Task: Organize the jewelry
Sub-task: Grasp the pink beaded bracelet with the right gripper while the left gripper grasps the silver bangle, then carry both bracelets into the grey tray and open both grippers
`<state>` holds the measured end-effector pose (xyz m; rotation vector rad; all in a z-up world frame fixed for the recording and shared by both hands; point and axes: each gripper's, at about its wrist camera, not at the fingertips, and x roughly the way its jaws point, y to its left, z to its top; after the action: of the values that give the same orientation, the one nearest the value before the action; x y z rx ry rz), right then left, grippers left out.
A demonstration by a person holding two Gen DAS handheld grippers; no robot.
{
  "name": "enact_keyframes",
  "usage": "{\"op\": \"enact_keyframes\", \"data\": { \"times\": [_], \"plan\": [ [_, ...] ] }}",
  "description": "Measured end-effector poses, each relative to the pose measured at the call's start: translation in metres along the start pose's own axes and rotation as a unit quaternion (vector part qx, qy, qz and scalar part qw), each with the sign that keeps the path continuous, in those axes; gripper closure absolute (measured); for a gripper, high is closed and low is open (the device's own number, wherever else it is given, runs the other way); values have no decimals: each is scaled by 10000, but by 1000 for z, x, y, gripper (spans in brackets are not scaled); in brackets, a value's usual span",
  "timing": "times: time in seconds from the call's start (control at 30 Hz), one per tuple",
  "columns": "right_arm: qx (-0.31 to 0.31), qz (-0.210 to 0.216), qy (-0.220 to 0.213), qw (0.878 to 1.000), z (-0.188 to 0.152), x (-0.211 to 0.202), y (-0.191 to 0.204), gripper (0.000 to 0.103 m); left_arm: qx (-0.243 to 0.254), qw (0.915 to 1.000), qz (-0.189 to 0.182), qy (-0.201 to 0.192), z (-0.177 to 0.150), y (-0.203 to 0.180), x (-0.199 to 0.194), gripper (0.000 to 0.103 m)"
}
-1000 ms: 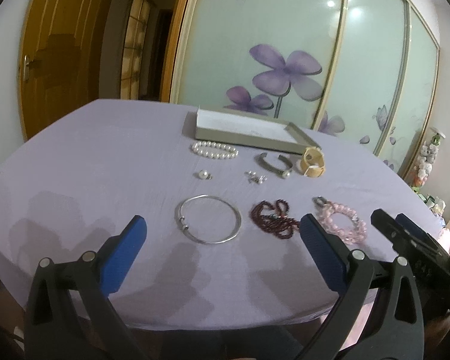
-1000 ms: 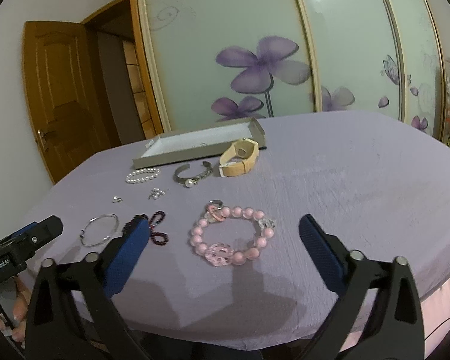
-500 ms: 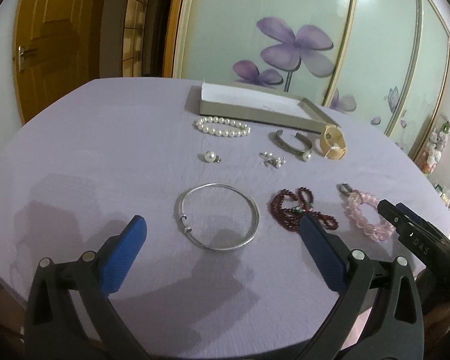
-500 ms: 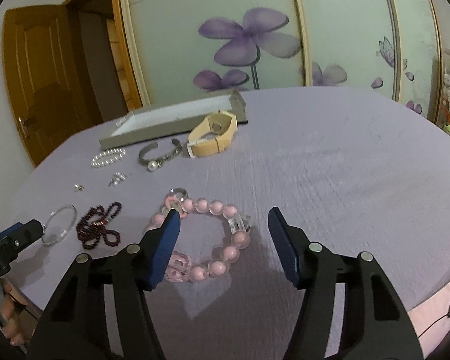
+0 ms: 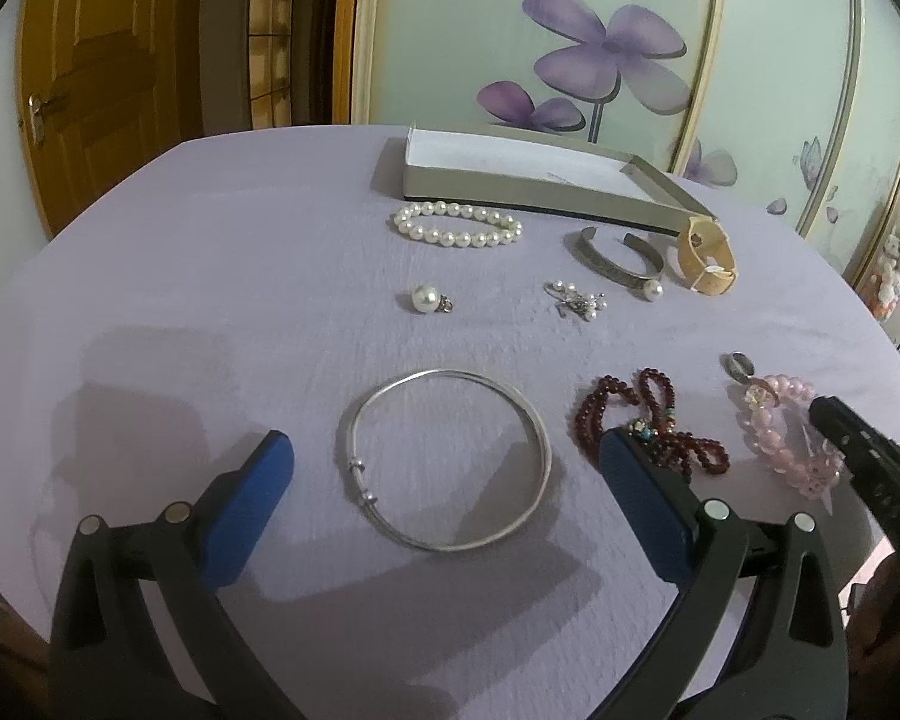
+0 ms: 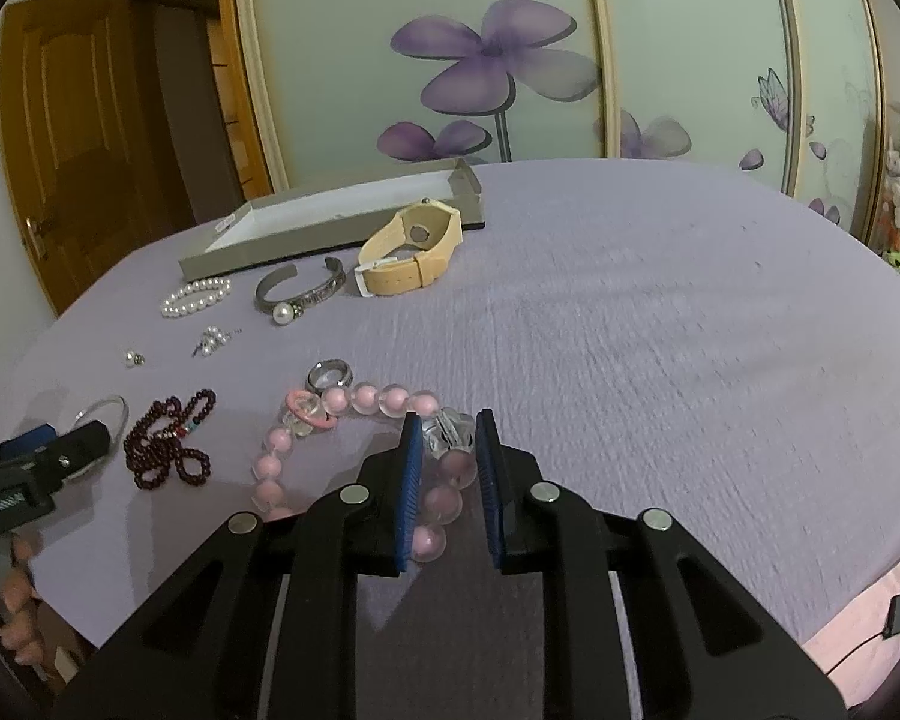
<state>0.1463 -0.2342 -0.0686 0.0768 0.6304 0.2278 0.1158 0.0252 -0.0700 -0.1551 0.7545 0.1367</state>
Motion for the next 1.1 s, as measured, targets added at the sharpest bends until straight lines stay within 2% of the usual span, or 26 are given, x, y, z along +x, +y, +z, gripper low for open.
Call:
{"op": "enact_keyframes", "data": {
  "times": [0.2, 0.37, 0.57, 0.63, 0.67, 1.0, 1.1],
  "plan": [
    [37, 61, -49, 10000, 3, -1, 1, 84, 245, 9994, 154, 166, 5, -9, 9, 2],
    [76, 112, -24, 9999, 4, -1, -1, 84, 259, 9993, 224, 160, 7, -9, 10, 12],
    [61, 173, -50, 9998, 6, -3, -1, 84, 239, 9993, 259, 131, 6, -6, 8, 17],
    [53, 184, -62, 9998, 6, -3, 0, 84, 366, 9986, 389, 67, 5, -11, 8, 27],
    [48, 197, -77, 9998, 7, -3, 0, 84, 379, 9987, 332, 18, 5, -12, 7, 33],
    [53, 455, -290, 9985, 22, -13, 4, 84, 19, 10000, 31, 61, 10, 5, 0, 34],
    [50, 527, -380, 9979, 30, -19, 4, 84, -22, 10000, 59, -17, 12, 10, -6, 34]
  ]
}}
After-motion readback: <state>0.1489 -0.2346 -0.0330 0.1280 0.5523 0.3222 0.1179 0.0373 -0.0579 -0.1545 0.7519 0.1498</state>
